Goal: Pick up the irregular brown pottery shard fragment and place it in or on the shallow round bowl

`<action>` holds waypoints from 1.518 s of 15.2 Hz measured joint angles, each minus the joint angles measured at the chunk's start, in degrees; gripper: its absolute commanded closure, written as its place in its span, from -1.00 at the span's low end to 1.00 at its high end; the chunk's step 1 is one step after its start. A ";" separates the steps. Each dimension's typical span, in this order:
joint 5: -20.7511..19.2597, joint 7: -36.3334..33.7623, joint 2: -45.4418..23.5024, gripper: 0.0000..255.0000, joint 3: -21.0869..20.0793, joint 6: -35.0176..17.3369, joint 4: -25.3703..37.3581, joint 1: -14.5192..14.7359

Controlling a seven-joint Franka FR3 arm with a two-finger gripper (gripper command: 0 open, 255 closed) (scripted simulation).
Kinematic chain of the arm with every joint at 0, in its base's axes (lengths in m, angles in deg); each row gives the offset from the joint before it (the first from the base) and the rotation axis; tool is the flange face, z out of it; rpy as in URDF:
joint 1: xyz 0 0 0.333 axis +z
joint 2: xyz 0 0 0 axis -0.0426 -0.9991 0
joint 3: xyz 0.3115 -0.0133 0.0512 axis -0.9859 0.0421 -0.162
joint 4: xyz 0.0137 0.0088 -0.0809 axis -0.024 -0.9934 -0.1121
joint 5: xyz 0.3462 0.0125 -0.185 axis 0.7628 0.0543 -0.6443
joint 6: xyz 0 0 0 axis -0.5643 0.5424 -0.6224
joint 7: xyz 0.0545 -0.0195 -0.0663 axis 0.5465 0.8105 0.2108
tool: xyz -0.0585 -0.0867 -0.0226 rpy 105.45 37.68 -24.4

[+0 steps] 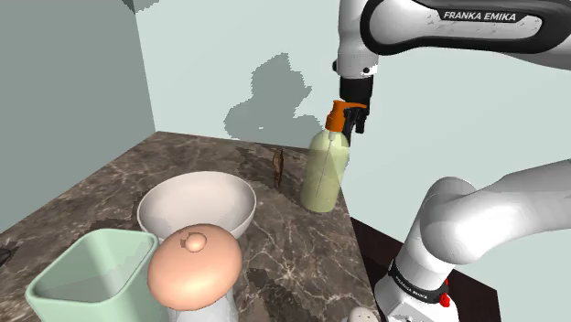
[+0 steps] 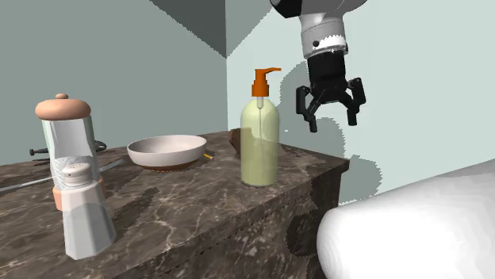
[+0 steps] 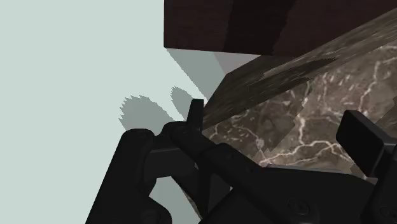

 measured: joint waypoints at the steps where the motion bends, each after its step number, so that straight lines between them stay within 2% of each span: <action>1: 0.00 0.00 0.00 -1.00 0.00 0.00 0.00 0.00; 3: 1.71 -4.31 -0.05 -1.00 -2.13 0.10 0.09 -0.58; 7: 7.26 -18.80 -1.12 -1.00 -9.14 0.14 1.33 -2.50; 14: 15.15 -46.41 -9.30 -1.00 -22.32 -1.72 9.00 -7.59; 20: 16.32 -69.03 -19.97 -1.00 -32.18 -4.23 18.47 -13.52; 23: 16.45 -71.59 -20.84 -1.00 -33.22 -6.03 17.62 -14.05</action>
